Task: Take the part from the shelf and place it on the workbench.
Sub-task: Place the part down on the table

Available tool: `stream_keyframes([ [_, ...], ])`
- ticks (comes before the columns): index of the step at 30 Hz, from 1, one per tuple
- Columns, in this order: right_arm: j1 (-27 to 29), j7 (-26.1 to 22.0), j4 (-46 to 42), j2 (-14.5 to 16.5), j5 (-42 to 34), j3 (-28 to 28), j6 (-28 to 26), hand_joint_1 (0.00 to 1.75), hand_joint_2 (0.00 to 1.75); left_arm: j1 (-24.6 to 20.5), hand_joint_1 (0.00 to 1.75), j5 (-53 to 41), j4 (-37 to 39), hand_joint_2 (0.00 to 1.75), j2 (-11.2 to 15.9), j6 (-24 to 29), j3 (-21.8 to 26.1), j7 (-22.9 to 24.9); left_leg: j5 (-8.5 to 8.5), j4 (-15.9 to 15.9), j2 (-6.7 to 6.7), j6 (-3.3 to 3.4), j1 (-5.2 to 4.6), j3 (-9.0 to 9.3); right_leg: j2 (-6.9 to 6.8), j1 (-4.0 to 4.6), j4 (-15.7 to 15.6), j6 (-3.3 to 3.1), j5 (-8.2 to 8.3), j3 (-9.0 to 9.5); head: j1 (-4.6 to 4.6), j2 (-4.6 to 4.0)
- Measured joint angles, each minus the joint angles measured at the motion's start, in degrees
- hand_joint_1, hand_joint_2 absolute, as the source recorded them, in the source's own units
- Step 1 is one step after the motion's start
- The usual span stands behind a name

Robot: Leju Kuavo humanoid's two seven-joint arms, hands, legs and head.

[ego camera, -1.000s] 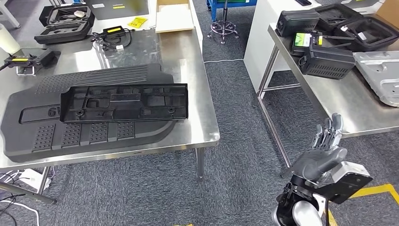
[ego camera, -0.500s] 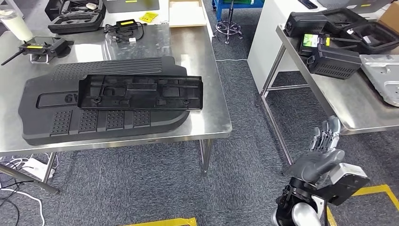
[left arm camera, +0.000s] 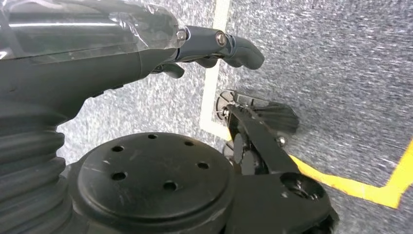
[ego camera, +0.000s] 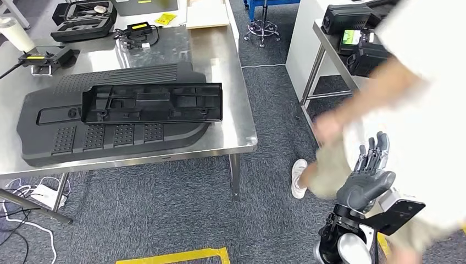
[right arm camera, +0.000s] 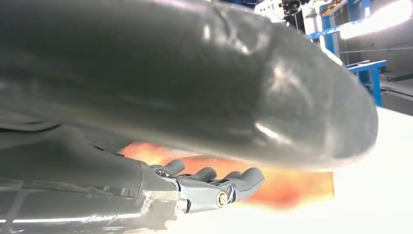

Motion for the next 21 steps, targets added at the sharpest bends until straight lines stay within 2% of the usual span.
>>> stream_keyframes([
  [2, 0.05, -0.03, 0.03, 0.05, -0.02, 0.0, 0.03, 0.0, 0.0, -0.01, 0.0, 0.03, 0.0, 1.75, 0.09, 0.01, 0.0, 0.02, 2.86, -7.21, 0.02, 0.02, 0.3, 4.56, 0.02, -0.07, 0.97, 0.22, 0.05, -0.94, -0.13, 0.0],
  [3, 0.05, -0.04, 0.04, 0.07, -0.02, 0.0, 0.08, 0.0, 0.0, -0.01, 0.0, 0.05, 0.0, 1.75, 0.11, 0.0, 0.0, 0.03, 3.73, -10.46, 0.01, 0.18, 0.28, 6.26, 0.05, -0.02, 1.45, 0.45, 0.09, -1.4, -0.19, 0.0],
  [4, 0.05, -0.04, 0.04, 0.07, -0.01, 0.0, 0.15, 0.0, 0.0, -0.01, 0.0, 0.07, 0.0, 1.75, 0.13, -0.05, 0.0, 0.05, 4.12, -12.55, -0.01, 0.4, 0.21, 7.14, 0.06, 0.03, 1.82, 0.79, 0.2, -1.78, -0.21, 0.0],
  [6, 0.05, -0.07, 0.03, 0.08, -0.01, 0.0, 0.22, 0.0, 0.0, 0.05, 0.0, 0.04, 0.0, 1.75, 0.18, -0.45, 0.0, 0.14, 4.35, -13.36, -0.06, 0.97, -0.12, 6.94, 0.09, 0.08, 2.09, 1.7, 0.71, -2.27, -0.19, 0.0],
  [8, 0.18, -0.11, 0.02, 0.09, -0.02, -0.05, 0.02, 0.0, 0.0, 0.1, 0.0, -0.06, 0.0, 1.75, 0.21, -1.04, 0.0, 0.14, 5.01, -13.82, 0.09, 1.88, 0.08, 6.56, 0.27, -0.06, 2.42, 2.49, 0.48, -2.58, -0.11, 0.0],
  [9, 0.29, -0.14, 0.02, 0.09, -0.02, -0.11, -0.14, 0.0, 0.0, 0.08, 0.0, -0.1, 0.0, 1.75, 0.22, -1.24, 0.01, 0.04, 5.45, -14.08, 0.19, 2.4, 0.2, 6.32, 0.42, -0.11, 3.51, 2.77, -0.65, -3.04, 0.08, 0.0],
  [10, 0.4, -0.18, 0.03, 0.09, -0.02, -0.2, -0.26, 0.0, 0.0, 0.04, 0.0, -0.13, 0.0, 1.75, 0.22, -1.31, 0.01, -0.07, 5.88, -14.31, 0.3, 2.83, 0.33, 5.98, 0.58, -0.19, 5.65, 2.97, -2.55, -3.88, 0.34, 0.0],
  [12, 0.64, -0.22, 0.04, 0.09, -0.04, -0.31, -0.34, 0.0, 0.0, 0.0, 0.0, -0.14, 0.0, 1.75, 0.23, -1.15, 0.01, -0.22, 6.57, -14.26, 0.4, 3.2, 0.22, 5.01, 0.75, -0.23, 12.64, 3.32, -7.15, -6.34, 0.94, 0.0],
  [13, 0.76, -0.22, 0.04, 0.09, -0.05, -0.35, -0.36, 0.0, 0.0, 0.01, 0.0, -0.14, 0.0, 1.75, 0.23, -1.01, 0.01, -0.23, 6.9, -14.18, 0.44, 3.21, 0.17, 4.5, 0.77, -0.24, 15.75, 3.45, -8.51, -7.23, 1.11, 0.0],
  [14, 0.86, -0.23, 0.04, 0.09, -0.06, -0.38, -0.4, 0.0, 0.0, 0.02, 0.0, -0.15, 0.0, 1.75, 0.23, -0.86, 0.01, -0.24, 7.2, -14.08, 0.48, 3.18, 0.13, 4.03, 0.78, -0.24, 17.36, 3.51, -8.74, -7.33, 1.21, 0.0],
  [15, 0.93, -0.24, 0.04, 0.09, -0.06, -0.42, -0.44, 0.0, 0.0, 0.02, 0.0, -0.16, 0.0, 1.75, 0.23, -0.76, 0.01, -0.23, 7.45, -13.97, 0.5, 3.1, 0.12, 3.61, 0.78, -0.24, 16.56, 3.48, -7.77, -6.23, 1.3, 0.0],
  [16, 0.94, -0.24, 0.04, 0.09, -0.06, -0.46, -0.49, 0.0, 0.0, 0.02, 0.0, -0.16, 0.0, 1.75, 0.23, -0.72, 0.01, -0.23, 7.66, -13.85, 0.5, 2.99, 0.13, 3.28, 0.78, -0.24, 13.57, 3.35, -6.11, -4.07, 1.44, 0.0],
  [18, 0.89, -0.27, 0.04, 0.09, -0.06, -0.52, -0.56, 0.0, 0.0, 0.0, 0.0, -0.19, 0.0, 1.75, 0.23, -0.7, 0.01, -0.23, 7.98, -13.58, 0.48, 2.64, 0.06, 2.83, 0.85, -0.12, 4.93, 2.91, -3.46, 1.3, 1.84, 0.0],
  [19, 0.92, -0.34, 0.03, 0.09, -0.06, -0.55, -0.61, 0.0, 0.0, -0.02, 0.0, -0.24, 0.0, 1.75, 0.23, -0.73, 0.01, -0.25, 8.2, -13.5, 0.47, 2.35, -0.01, 2.7, 0.92, -0.01, 1.93, 2.66, -2.87, 2.95, 1.99, 0.0],
  [20, 0.96, -0.42, 0.03, 0.09, -0.06, -0.58, -0.68, 0.0, 0.0, -0.03, 0.0, -0.31, 0.0, 1.75, 0.23, -0.77, 0.01, -0.28, 8.44, -13.44, 0.45, 2.02, -0.06, 2.59, 0.99, 0.14, 0.29, 2.45, -2.76, 3.71, 2.07, 0.0],
  [21, 1.04, -0.5, 0.02, 0.09, -0.06, -0.62, -0.76, 0.0, 0.0, -0.02, 0.0, -0.39, 0.0, 1.75, 0.23, -0.82, 0.01, -0.32, 8.72, -13.46, 0.44, 1.63, -0.1, 2.51, 1.04, 0.3, -0.08, 2.23, -2.69, 3.7, 2.08, 0.0],
])
